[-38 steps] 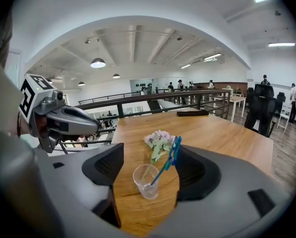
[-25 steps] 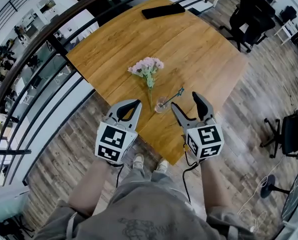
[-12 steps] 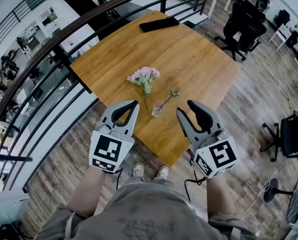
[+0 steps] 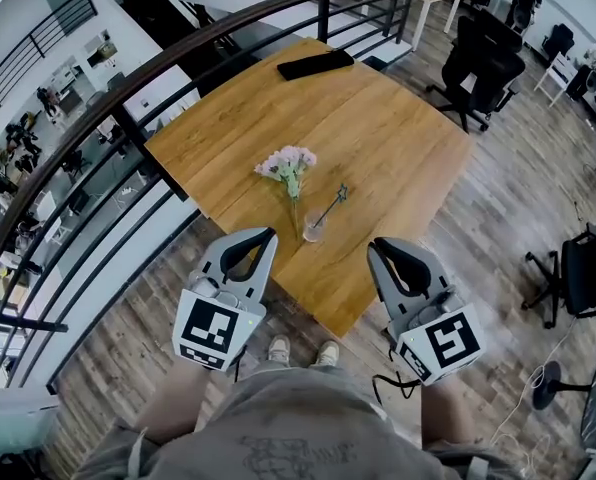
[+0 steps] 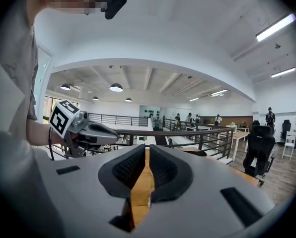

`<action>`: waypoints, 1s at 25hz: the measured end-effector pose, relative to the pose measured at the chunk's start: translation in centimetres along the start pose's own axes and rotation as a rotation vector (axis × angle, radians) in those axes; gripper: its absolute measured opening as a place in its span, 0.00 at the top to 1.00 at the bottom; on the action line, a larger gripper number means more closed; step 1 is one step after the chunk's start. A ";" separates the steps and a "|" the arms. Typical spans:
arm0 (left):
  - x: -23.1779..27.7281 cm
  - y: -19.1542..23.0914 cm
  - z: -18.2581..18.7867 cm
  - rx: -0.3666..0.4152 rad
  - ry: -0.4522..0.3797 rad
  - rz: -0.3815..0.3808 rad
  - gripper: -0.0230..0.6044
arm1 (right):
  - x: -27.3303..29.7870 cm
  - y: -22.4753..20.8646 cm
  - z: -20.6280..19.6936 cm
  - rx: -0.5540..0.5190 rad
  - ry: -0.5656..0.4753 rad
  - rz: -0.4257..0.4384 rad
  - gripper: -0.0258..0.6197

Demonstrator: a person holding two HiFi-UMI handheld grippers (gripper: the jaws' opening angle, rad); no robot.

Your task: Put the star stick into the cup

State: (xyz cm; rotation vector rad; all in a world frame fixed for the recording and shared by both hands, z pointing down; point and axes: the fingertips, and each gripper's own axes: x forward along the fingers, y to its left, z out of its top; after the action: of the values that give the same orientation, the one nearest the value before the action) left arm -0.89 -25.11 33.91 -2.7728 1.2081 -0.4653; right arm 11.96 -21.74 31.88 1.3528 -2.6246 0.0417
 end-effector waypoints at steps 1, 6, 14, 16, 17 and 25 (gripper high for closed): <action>-0.1 -0.1 -0.1 -0.004 0.002 0.002 0.94 | -0.2 0.1 -0.4 0.007 0.006 0.008 0.89; -1.5 -1.5 -1.0 -0.014 0.023 -0.015 0.94 | -1.7 0.5 -1.5 0.075 0.003 0.023 0.91; -1.8 -1.5 -1.8 -0.033 0.037 -0.009 0.94 | -1.9 0.2 -1.7 0.072 0.016 0.007 0.91; -1.9 -1.4 -1.7 -0.032 0.036 -0.008 0.94 | -1.9 0.3 -1.7 0.060 0.022 0.009 0.91; -1.9 -1.4 -1.7 -0.034 0.035 -0.008 0.94 | -1.8 0.5 -1.6 0.053 0.025 0.009 0.91; -1.9 -1.2 -2.0 -0.038 0.037 -0.017 0.94 | -1.3 1.2 -1.6 0.031 0.035 0.017 0.91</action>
State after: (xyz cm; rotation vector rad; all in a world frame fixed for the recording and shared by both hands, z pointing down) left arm -1.89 -22.84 35.56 -2.8203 1.2138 -0.5020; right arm 11.95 -19.80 33.33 1.3270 -2.6172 0.1085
